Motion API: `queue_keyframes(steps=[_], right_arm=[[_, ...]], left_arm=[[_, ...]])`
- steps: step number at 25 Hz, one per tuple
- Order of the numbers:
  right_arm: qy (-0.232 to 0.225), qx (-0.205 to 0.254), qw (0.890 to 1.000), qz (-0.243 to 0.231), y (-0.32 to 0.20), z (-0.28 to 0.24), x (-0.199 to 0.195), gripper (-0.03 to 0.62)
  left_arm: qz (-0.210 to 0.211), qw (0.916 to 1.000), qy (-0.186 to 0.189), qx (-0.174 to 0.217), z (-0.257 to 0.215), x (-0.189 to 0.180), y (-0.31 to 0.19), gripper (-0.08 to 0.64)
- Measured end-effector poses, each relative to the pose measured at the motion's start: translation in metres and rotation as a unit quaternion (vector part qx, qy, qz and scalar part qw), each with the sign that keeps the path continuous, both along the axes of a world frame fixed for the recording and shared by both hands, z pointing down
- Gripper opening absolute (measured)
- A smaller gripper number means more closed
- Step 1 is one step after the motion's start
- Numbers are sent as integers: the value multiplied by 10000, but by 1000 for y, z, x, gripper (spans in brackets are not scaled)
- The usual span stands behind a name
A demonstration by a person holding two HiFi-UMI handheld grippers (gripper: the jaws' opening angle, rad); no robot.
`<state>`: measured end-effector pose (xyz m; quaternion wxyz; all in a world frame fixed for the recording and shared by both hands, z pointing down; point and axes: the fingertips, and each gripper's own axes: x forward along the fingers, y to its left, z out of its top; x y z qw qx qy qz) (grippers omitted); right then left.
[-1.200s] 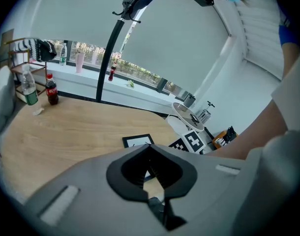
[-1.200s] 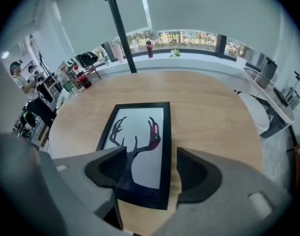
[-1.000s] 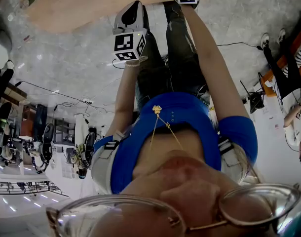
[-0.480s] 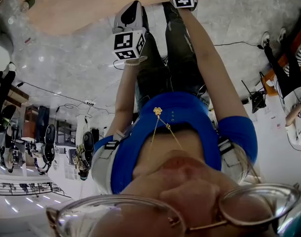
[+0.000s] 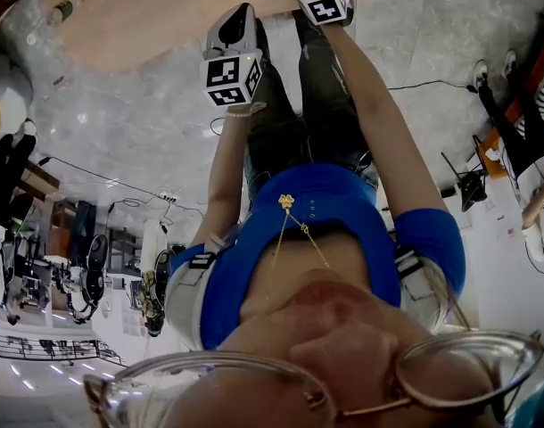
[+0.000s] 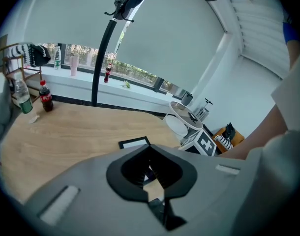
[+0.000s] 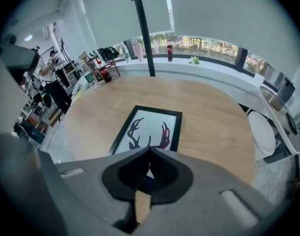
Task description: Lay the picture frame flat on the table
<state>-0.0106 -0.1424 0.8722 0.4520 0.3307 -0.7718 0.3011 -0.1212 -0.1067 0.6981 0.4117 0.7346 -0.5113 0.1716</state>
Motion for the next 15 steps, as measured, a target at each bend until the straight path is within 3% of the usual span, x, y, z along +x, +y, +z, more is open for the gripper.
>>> queue_keyframes(steps=[15], right_arm=[[-851,394,9944,-488,15,-86,-34,2]], left_arm=[[102,9995,-157,269,-43,15,-5,-3]])
